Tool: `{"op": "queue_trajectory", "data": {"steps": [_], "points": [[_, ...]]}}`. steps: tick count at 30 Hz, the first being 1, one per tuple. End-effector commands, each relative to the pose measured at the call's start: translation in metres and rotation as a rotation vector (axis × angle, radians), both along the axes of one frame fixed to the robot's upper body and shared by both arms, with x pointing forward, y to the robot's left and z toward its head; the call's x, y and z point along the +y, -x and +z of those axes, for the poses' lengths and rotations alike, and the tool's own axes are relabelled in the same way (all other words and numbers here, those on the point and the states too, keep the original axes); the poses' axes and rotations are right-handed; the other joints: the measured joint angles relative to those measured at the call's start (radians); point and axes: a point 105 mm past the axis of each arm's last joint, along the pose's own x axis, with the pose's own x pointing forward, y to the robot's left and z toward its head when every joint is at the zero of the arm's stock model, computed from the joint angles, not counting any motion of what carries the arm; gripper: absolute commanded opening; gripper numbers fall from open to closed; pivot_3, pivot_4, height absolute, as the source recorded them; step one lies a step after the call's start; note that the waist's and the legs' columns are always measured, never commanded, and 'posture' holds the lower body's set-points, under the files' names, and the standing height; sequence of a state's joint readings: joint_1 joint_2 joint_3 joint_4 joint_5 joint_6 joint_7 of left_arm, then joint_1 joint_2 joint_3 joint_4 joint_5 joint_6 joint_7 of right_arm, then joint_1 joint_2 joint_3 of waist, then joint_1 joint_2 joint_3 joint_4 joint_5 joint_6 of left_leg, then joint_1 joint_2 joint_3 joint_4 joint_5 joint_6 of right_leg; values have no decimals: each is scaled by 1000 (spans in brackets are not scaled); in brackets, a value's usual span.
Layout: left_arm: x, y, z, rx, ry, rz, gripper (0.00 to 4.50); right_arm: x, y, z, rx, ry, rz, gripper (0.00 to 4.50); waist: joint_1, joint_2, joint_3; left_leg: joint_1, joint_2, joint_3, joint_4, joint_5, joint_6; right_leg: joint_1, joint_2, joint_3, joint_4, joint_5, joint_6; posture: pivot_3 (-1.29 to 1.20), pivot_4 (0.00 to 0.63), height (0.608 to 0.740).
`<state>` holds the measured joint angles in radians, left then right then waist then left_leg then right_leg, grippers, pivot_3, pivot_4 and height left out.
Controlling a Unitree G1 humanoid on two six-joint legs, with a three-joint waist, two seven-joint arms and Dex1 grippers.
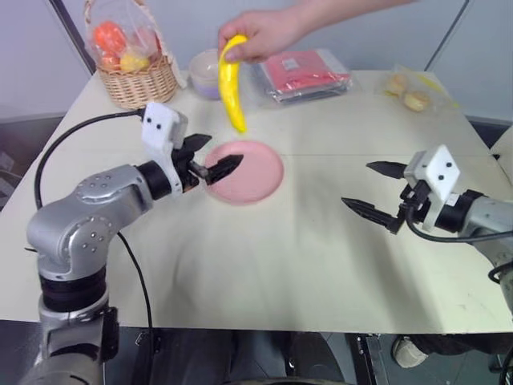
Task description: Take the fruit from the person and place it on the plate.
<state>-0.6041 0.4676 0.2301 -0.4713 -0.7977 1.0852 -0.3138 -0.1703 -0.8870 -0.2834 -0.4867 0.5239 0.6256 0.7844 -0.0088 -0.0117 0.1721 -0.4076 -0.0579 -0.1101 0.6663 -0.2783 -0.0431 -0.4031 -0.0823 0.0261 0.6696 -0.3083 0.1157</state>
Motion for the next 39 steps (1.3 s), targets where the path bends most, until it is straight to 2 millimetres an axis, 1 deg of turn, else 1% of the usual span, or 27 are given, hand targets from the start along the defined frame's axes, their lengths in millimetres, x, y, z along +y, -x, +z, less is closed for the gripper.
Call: {"op": "queue_trajectory", "data": {"steps": [1, 3, 7, 21, 28, 31, 32, 33, 35, 37, 39], "points": [[13, -5, 28, -40, 131, 63, 4470, 3, 3, 12, -58, 12, 12, 4500, -1, 0, 0, 0, 0, 0, 0, 0, 0, 0, 0, 0, 0, 0, 0, 0, 150, 740], [17, -11, 34, -31, 185, 94, 4470, 3, 3, 13, -59, 11, 12, 4500, -2, 0, 0, 0, 0, 0, 0, 0, 0, 0, 0, 0, 0, 0, 0, 0, 150, 740], [20, -23, 38, -11, 240, 141, 4470, 5, 2, 13, -61, 10, 12, 4500, -2, 0, 0, 0, 0, 0, 0, 0, 0, 0, 0, 0, 0, 0, 0, 0, 150, 740], [3, -70, 31, -3, 257, 156, 4470, 2, 8, 12, -76, 5, -30, 4500, -1, 0, 0, 0, 0, 0, 0, 0, 0, 0, 0, 0, 0, 0, 0, 0, 150, 740], [-4, -83, 35, -38, 255, 135, 4470, 2, 10, 12, -82, 3, -49, 4500, -2, 0, 0, 0, 0, 0, 0, 0, 0, 0, 0, 0, 0, 0, 0, 0, 150, 740], [-7, -84, 36, -47, 262, 131, 3640, 1, 11, 11, -82, 2, -56, 4500, -1, 0, 0, 0, 0, 0, 0, 0, 0, -1, 0, 0, 0, 0, 0, 0, 150, 740], [-9, -84, 36, -50, 264, 128, 3204, 0, 11, 11, -82, 3, -58, 4500, -2, 0, 0, 0, 0, 0, 0, 0, 0, -1, 0, 0, 0, 0, 0, 0, 150, 740], [-9, -84, 36, -51, 266, 127, 2656, 0, 11, 11, -82, 3, -59, 4500, -1, 0, 0, 0, 0, 0, 0, 0, 0, 0, 0, 0, 0, 0, 0, 0, 150, 740], [-10, -83, 37, -52, 269, 125, 1705, 0, 11, 11, -83, 3, -60, 4500, -2, 0, 0, 0, 0, 0, 0, 0, 0, 0, 0, 0, 0, 0, 0, 0, 150, 740], [-10, -82, 38, -51, 270, 126, 805, 0, 10, 11, -85, 3, -61, 4500, -2, 0, 0, 0, 0, 0, 0, 0, 0, 0, 0, 0, 0, 0, 0, 0, 150, 740], [-10, -82, 39, -53, 271, 127, 805, 0, 10, 11, -85, 4, -60, 4500, -2, 0, 0, 0, 0, 0, 0, 0, 0, -1, 0, 0, 0, 0, 0, 0, 150, 740]]}}
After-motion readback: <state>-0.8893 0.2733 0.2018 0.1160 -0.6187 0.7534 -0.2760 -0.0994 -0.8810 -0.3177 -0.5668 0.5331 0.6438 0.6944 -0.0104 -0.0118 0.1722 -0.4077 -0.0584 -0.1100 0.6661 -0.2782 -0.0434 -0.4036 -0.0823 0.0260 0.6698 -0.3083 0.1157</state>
